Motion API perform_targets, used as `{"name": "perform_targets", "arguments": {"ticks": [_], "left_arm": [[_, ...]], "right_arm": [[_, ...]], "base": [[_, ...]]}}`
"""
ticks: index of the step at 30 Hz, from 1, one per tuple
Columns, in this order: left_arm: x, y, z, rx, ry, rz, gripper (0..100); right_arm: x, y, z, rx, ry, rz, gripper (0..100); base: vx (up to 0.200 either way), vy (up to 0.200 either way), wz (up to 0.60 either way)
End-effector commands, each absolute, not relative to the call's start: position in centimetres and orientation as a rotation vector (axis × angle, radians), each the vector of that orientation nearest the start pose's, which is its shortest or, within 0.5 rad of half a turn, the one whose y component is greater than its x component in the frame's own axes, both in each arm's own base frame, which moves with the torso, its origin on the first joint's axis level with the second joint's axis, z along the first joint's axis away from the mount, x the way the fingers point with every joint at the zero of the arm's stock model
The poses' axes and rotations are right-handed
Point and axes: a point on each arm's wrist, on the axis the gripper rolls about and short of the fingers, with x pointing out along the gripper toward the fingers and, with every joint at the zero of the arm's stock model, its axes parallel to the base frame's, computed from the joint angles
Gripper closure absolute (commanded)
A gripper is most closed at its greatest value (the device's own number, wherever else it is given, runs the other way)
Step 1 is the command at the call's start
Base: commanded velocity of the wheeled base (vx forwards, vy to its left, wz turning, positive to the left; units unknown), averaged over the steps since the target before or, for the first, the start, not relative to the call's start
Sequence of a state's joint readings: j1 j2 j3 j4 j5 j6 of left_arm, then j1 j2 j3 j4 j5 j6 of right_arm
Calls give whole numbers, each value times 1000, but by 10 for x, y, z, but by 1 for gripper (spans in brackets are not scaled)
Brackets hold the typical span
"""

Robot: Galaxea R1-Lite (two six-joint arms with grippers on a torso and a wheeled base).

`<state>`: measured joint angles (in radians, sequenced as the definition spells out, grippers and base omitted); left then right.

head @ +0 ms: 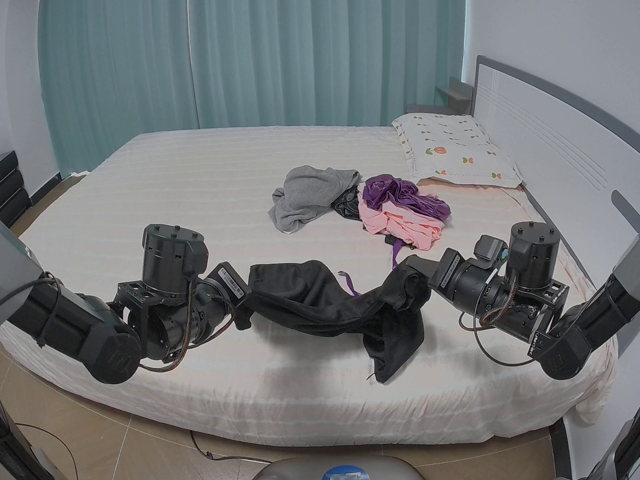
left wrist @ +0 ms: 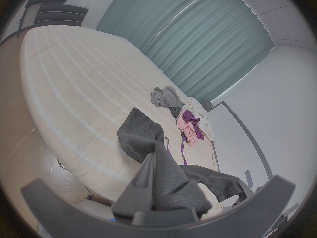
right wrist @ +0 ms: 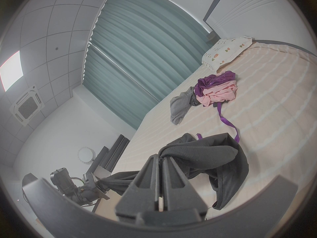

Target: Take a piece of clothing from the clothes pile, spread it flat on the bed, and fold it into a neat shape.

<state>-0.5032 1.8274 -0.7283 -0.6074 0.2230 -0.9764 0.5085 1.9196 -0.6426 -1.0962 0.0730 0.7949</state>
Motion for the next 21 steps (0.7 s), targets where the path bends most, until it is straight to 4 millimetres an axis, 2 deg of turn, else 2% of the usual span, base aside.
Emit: {"name": "perform_targets", "arguments": {"ticks": [1, 14, 21], "left_arm": [[275, -144, 126, -789, 535, -33, 100], [274, -143, 130, -796, 521, -38, 100], [270, -140, 140, -808, 498, -53, 100]], "right_arm": [[284, 160, 118, 730, 397, 477, 100], [283, 160, 122, 734, 386, 478, 100], [284, 160, 121, 733, 382, 470, 100]], "base": [[0, 200, 0], [0, 200, 0], [0, 200, 0]]}}
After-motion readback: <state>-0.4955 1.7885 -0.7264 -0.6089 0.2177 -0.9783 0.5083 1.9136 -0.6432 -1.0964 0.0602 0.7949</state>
